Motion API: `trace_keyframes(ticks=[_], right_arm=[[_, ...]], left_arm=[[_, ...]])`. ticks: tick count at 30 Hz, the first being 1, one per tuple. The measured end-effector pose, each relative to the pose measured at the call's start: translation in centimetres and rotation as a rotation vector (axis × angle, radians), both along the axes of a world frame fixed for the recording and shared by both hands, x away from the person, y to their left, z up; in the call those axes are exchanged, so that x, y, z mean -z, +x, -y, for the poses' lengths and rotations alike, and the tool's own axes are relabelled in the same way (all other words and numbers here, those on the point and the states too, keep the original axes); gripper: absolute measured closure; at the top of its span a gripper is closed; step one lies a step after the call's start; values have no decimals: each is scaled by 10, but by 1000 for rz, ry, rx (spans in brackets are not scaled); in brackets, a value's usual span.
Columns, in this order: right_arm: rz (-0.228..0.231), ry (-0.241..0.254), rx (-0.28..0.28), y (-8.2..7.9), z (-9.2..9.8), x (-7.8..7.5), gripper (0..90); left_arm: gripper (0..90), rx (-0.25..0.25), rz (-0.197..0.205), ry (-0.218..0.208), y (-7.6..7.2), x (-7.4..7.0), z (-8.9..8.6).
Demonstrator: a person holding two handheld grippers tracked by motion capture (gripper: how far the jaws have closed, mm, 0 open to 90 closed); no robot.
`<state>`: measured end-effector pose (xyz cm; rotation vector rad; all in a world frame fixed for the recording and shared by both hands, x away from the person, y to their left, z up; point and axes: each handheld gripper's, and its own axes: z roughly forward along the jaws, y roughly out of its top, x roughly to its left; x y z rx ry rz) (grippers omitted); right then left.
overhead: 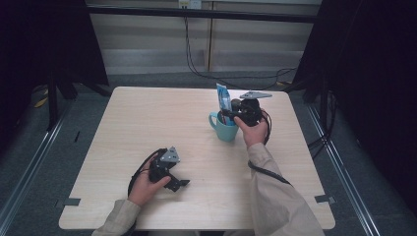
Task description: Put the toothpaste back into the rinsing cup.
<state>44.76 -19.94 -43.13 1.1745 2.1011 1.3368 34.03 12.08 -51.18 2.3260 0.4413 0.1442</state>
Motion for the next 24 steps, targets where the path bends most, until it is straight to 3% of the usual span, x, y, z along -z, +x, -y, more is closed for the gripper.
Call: trace_keyframes(ticks=[16,24], right_arm=[[-25,-23,9,-3,0,-1,334],[-20,-20,11,-5,2,-7,299]], left_arm=[[0,0,0,0,0,0,0],[0,-4,2,-5,0,0,0]])
